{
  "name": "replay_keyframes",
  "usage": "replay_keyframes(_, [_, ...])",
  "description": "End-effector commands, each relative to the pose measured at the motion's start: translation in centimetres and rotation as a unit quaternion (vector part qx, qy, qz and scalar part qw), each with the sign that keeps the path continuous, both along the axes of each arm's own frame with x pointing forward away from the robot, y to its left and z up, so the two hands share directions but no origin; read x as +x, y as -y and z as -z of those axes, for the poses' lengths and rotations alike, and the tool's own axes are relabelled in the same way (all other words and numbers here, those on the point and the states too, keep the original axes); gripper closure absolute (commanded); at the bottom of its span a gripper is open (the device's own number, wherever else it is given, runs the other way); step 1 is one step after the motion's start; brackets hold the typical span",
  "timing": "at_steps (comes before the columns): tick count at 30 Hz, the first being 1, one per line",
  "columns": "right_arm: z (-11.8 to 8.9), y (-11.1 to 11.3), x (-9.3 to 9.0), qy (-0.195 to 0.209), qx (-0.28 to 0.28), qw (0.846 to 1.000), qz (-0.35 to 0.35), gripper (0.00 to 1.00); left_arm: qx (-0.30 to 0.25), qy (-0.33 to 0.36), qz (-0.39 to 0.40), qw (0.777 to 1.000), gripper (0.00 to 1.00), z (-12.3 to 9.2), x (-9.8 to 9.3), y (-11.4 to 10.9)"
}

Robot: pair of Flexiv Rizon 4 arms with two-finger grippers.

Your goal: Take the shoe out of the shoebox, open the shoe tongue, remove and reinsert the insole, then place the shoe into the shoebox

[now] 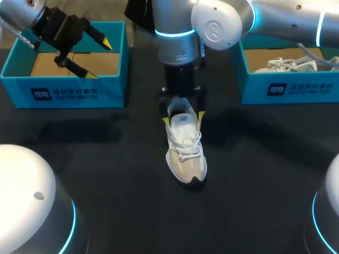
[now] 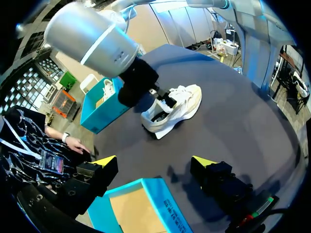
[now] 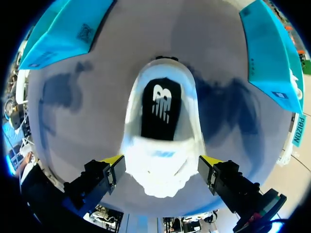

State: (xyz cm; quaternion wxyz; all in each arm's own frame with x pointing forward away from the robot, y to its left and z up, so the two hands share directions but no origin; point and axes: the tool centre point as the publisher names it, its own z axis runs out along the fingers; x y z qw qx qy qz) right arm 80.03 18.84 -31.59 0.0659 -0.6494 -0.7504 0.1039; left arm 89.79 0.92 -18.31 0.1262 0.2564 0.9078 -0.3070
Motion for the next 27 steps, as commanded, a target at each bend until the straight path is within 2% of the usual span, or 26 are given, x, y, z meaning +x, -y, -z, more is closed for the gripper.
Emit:
replay_keyframes(1, [-1.5, -0.3, -1.1, 0.014, -0.006, 1.0, 0.0, 0.0, 0.002, -0.001, 0.0, 1.0, 0.0, -0.1, 0.0, 0.0])
replay_keyframes(4, [-1.9, -0.5, -1.7, 0.018, -0.007, 1.0, 0.001, 0.0, 0.002, -0.001, 0.0, 1.0, 0.0, -0.1, 0.0, 0.0])
replay_keyframes(5, [-2.0, -0.6, -1.9, 0.019, -0.009, 1.0, 0.002, 0.03, 0.002, -0.001, 0.0, 1.0, 0.0, -0.1, 0.0, 0.0])
replay_keyframes(7, [-2.2, -0.7, -2.2, 0.021, -0.01, 1.0, 0.004, 0.31, 0.002, -0.001, 0.0, 1.0, 0.0, -0.1, 0.0, 0.0])
replay_keyframes(8, [-2.2, -0.8, -2.4, 0.022, -0.01, 1.0, 0.005, 0.51, 0.002, -0.001, 0.0, 1.0, 0.0, -0.1, 0.0, 0.0])
replay_keyframes(11, [-2.2, -0.8, -2.7, 0.024, -0.011, 1.0, 0.008, 0.7, 0.002, -0.001, 0.0, 1.0, 0.0, -0.1, 0.0, 0.0])
replay_keyframes(12, [-2.1, -0.8, -2.8, 0.025, -0.01, 1.0, 0.009, 0.81, 0.002, -0.001, 0.0, 1.0, 0.0, -0.1, 0.0, 0.0])
replay_keyframes(14, [-1.8, -0.7, -2.8, 0.024, -0.008, 1.0, 0.01, 0.9, 0.002, -0.001, 0.0, 1.0, 0.0, -0.1, 0.0, 0.0])
replay_keyframes(15, [-1.7, -0.7, -2.8, 0.023, -0.007, 1.0, 0.011, 0.93, 0.002, -0.001, 0.0, 1.0, 0.0, -0.1, 0.0, 0.0])
replay_keyframes(18, [-1.3, -0.3, -2.7, 0.021, -0.004, 1.0, 0.011, 0.93, 0.002, -0.001, 0.0, 1.0, 0.0, -0.1, 0.0, 0.0])
replay_keyframes(21, [-0.9, 0.1, -2.5, 0.019, -0.001, 1.0, 0.009, 1.0, 0.002, -0.001, 0.0, 1.0, 0.0, -0.1, 0.0, 0.0])
replay_keyframes(24, [-0.3, 0.8, -1.9, 0.017, 0.002, 1.0, 0.005, 0.99, 0.002, -0.001, 0.0, 1.0, 0.0, -0.1, 0.0, 0.0])
replay_keyframes(27, [0.5, 1.3, -1.2, 0.015, 0.004, 1.0, -0.003, 0.93, 0.002, -0.001, 0.0, 1.0, 0.0, -0.1, 0.0, 0.0])
